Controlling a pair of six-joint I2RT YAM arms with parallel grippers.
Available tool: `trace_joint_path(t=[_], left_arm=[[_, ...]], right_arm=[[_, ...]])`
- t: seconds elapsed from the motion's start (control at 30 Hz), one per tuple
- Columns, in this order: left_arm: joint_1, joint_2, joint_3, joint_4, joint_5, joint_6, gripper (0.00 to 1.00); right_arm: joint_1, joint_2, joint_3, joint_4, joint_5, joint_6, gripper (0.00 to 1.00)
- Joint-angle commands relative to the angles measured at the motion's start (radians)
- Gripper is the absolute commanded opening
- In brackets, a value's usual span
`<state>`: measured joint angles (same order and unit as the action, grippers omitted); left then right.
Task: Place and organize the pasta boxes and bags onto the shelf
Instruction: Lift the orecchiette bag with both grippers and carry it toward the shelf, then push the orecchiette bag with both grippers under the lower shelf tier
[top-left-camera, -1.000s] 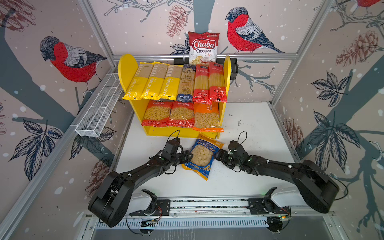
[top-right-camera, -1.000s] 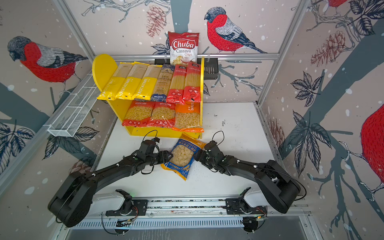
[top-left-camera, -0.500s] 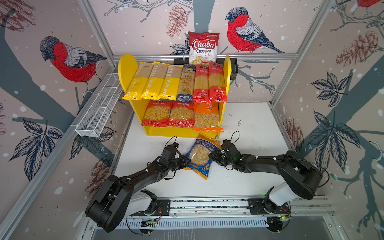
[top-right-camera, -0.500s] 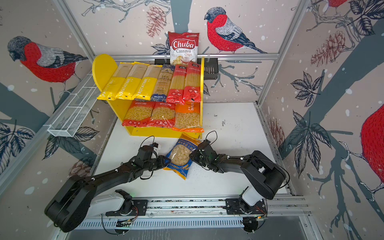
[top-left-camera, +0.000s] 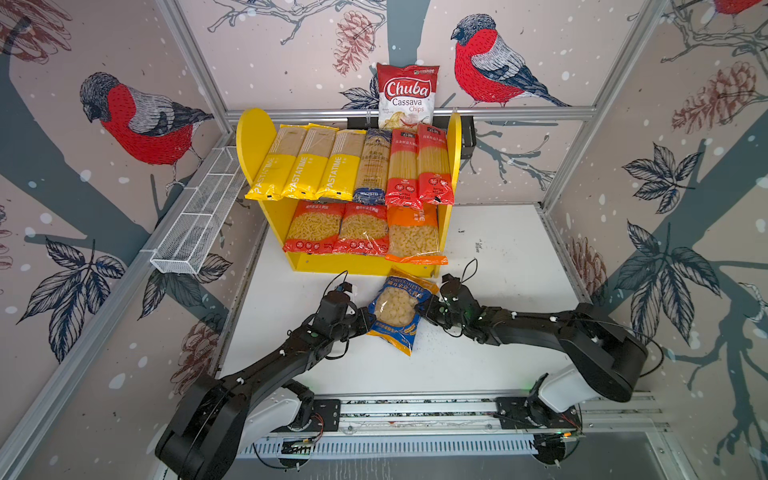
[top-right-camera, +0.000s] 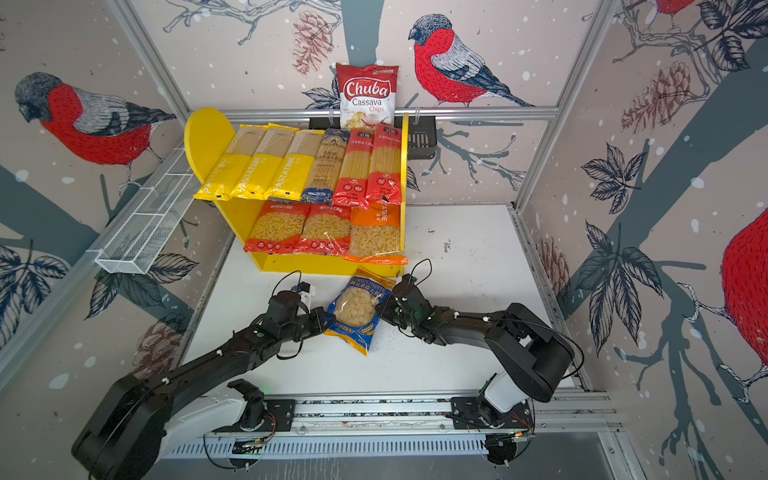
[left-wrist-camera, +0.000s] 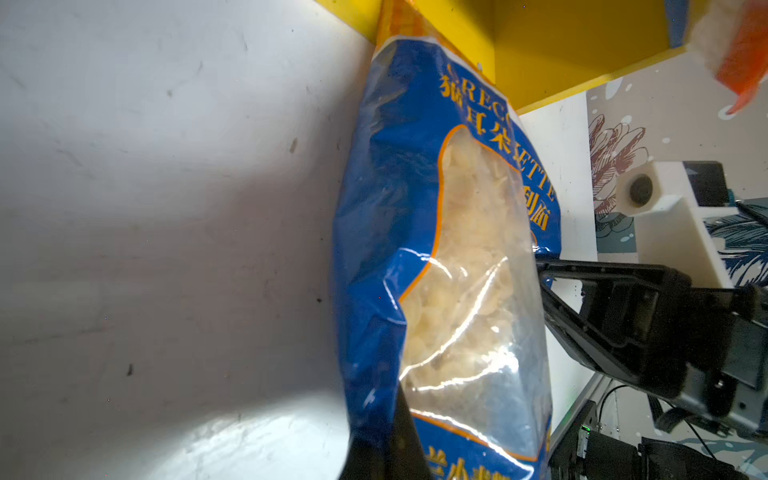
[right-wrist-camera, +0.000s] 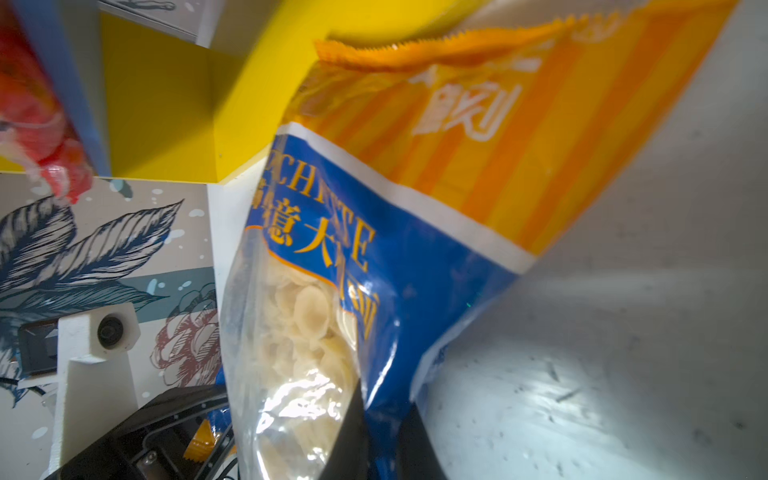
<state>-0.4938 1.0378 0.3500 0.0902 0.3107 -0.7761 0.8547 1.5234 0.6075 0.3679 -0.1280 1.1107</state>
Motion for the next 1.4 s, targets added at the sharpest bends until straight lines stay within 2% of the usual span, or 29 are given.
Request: trace_joint_path(t=[0.0, 0.2, 0.53, 0.67, 0.9, 1.0, 1.2, 1.37], left_arm=[[0.001, -0.055, 0.016, -0.001, -0.049, 0.043, 0.0], [0.001, -0.15, 0.001, 0.021, -0.093, 0.086, 0.0], [0.001, -0.227, -0.003, 0.054, -0.147, 0.134, 0.0], [0.001, -0.214, -0.024, 0.084, -0.235, 0.15, 0.0], [0.001, -0.103, -0.073, 0.254, -0.405, 0.159, 0.0], [0.001, -0.032, -0.085, 0.292, -0.435, 0.159, 0.0], [0.002, 0.082, -0.07, 0.294, -0.385, 0.117, 0.0], [0.001, 0.122, -0.028, 0.262, -0.349, 0.086, 0.0]], right_arm=[[0.013, -0.027, 0.008, 0.129, 0.03, -0.054, 0.09], [0.048, -0.06, 0.009, 0.223, 0.121, -0.15, 0.05], [0.078, -0.053, 0.012, 0.386, 0.184, -0.253, 0.02], [0.072, 0.021, 0.044, 0.429, 0.195, -0.287, 0.01], [0.043, 0.18, 0.142, 0.51, 0.186, -0.284, 0.01], [0.036, 0.233, 0.19, 0.438, 0.192, -0.249, 0.05], [0.009, 0.312, 0.214, 0.338, 0.132, -0.14, 0.13], [0.008, 0.322, 0.191, 0.314, 0.104, -0.087, 0.26]])
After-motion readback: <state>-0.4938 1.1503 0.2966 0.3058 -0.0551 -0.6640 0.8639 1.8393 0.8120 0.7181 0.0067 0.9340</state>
